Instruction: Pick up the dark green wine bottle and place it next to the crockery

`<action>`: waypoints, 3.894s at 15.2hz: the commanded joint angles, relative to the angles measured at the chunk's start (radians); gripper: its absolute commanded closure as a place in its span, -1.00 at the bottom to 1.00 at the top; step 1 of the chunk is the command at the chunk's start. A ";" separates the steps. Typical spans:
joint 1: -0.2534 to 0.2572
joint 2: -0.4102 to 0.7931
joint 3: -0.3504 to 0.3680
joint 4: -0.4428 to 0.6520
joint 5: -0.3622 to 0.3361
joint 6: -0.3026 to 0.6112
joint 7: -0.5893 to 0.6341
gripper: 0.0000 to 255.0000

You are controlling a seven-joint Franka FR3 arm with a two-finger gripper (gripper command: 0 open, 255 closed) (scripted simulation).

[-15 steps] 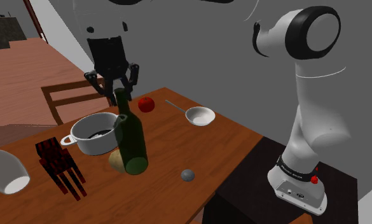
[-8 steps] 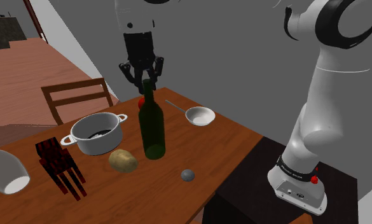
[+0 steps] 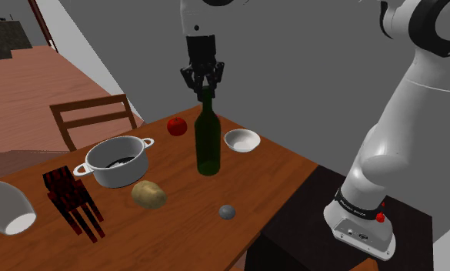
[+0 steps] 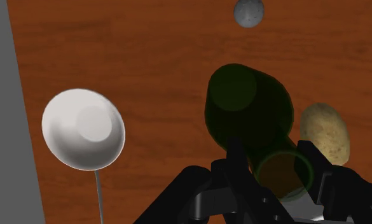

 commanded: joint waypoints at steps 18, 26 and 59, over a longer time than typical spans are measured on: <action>-0.130 -0.183 -0.188 -0.292 0.005 0.102 -0.331 1.00; -0.129 -0.179 -0.185 -0.396 0.006 0.209 -0.333 1.00; -0.130 -0.169 -0.185 -0.370 0.004 0.193 -0.333 -1.00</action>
